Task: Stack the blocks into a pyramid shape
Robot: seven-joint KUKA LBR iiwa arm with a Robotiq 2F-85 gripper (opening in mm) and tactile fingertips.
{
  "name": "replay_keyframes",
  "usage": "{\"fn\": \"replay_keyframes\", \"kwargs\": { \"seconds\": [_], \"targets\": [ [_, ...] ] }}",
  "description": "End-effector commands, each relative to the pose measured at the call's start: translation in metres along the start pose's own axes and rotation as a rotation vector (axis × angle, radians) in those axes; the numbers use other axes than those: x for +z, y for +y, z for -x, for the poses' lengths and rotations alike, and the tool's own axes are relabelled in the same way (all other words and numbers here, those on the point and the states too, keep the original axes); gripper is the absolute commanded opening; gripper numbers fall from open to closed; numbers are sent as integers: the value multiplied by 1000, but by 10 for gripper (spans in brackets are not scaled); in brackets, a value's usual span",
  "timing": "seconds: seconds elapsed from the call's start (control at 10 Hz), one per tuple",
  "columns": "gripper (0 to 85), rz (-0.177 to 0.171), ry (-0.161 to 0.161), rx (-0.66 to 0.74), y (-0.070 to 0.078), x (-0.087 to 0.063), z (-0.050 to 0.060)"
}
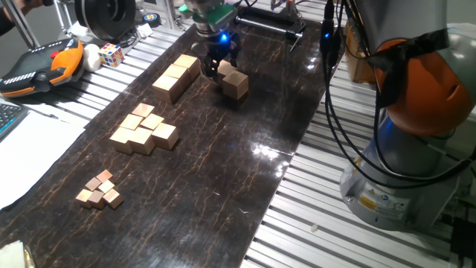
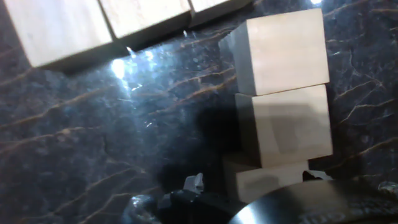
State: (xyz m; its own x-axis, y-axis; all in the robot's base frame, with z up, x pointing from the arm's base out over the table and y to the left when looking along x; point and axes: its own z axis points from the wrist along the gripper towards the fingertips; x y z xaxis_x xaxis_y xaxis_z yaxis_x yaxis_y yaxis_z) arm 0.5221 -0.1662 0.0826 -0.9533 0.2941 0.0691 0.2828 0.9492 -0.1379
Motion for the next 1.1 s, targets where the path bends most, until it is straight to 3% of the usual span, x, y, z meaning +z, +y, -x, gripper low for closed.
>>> {"fn": "replay_keyframes", "kwargs": {
  "seconds": [0.0,0.4,1.0],
  "targets": [
    [780,-1,-5,-5,-2,2,-1],
    [777,0,-13,-9,-8,10,-3],
    [760,-7,-40,-11,-6,18,-9]
  ]
}}
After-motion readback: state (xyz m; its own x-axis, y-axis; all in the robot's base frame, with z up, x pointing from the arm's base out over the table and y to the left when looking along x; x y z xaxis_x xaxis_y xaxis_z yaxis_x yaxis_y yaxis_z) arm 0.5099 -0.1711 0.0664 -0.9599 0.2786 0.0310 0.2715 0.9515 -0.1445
